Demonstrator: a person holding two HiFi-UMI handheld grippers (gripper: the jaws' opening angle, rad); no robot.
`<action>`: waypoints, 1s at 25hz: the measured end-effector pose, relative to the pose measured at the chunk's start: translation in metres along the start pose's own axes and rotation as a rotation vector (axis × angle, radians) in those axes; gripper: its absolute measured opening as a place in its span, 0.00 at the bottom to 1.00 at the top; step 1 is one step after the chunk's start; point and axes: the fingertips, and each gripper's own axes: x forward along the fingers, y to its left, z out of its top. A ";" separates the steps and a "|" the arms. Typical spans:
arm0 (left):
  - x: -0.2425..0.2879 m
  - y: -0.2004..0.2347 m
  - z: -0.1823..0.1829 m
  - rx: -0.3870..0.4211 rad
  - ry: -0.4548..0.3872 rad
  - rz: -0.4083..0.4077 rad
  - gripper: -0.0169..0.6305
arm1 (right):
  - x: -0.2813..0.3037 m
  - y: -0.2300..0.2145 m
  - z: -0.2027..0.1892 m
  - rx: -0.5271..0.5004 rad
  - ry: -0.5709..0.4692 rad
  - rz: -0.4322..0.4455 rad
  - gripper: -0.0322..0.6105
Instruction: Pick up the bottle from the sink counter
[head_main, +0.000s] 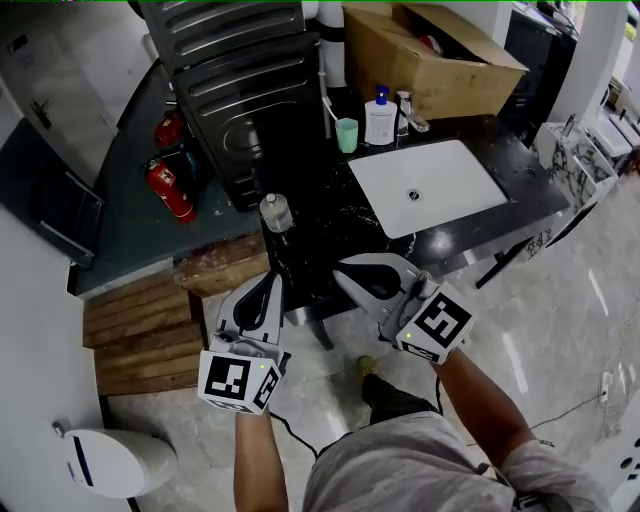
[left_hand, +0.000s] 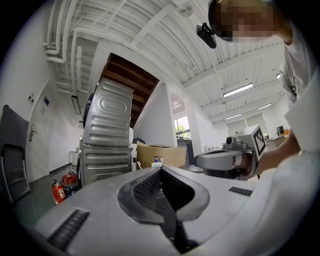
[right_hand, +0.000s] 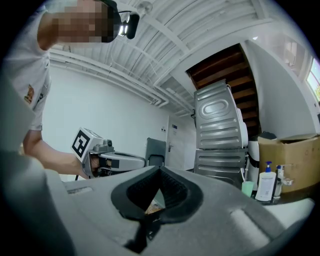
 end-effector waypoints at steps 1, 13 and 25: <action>0.009 0.004 0.000 0.001 0.004 0.006 0.03 | 0.005 -0.010 -0.002 -0.002 0.000 0.005 0.05; 0.101 0.059 -0.010 0.034 0.045 0.095 0.03 | 0.058 -0.109 -0.020 0.014 0.011 0.080 0.05; 0.134 0.095 -0.032 0.047 0.108 0.150 0.04 | 0.099 -0.146 -0.036 0.053 0.010 0.156 0.05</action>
